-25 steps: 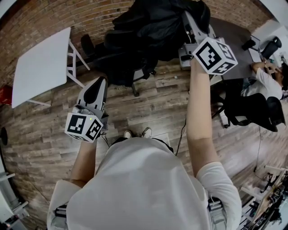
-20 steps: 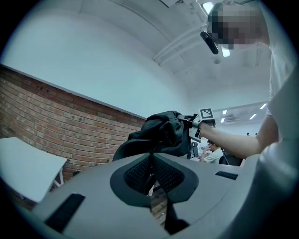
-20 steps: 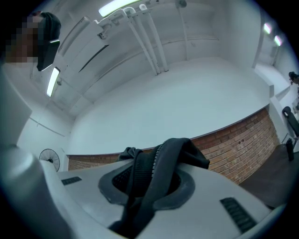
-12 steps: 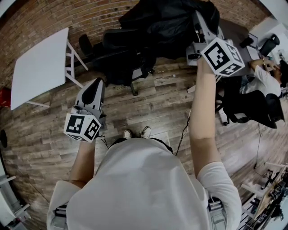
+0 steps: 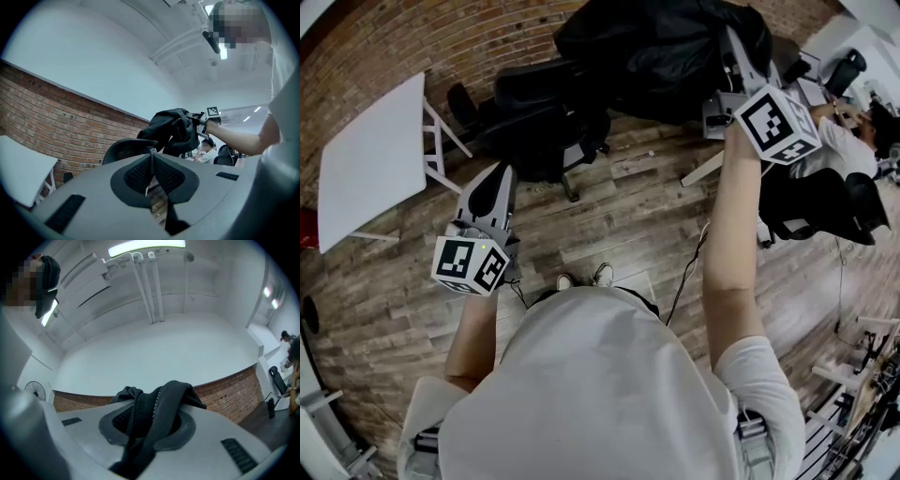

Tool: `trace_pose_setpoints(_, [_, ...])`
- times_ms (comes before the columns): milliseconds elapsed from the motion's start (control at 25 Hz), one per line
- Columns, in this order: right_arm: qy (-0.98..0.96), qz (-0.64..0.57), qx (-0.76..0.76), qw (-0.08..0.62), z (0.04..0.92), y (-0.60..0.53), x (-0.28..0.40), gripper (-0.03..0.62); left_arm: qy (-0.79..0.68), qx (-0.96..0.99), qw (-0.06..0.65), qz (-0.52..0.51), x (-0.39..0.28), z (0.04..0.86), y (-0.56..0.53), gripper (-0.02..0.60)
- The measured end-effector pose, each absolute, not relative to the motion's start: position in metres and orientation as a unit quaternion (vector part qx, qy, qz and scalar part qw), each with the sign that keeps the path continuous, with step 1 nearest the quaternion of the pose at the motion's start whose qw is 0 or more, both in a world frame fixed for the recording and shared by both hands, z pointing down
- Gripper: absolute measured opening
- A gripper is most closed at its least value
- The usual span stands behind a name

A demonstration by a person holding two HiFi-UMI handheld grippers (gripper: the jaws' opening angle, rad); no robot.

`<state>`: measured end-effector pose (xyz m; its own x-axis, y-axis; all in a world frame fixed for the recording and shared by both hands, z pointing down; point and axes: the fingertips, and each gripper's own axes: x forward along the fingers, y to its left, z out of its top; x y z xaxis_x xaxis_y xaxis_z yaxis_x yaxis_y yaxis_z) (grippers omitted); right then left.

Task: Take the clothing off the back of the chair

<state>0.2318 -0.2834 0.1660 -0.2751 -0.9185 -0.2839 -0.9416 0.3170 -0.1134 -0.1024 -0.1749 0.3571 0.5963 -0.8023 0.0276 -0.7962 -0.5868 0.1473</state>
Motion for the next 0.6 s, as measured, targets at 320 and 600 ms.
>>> trace_pose_setpoints(320, [0.785, 0.048, -0.601, 0.141, 0.168, -0.267, 0.255, 0.091, -0.441, 0.896, 0.054, -0.021, -0.093, 0.349, -0.182, 0.038])
trace_pose_setpoints(600, [0.775, 0.076, -0.62, 0.097, 0.173, -0.257, 0.269, 0.091, -0.45, 0.892, 0.038, -0.016, -0.097, 0.344, -0.187, 0.038])
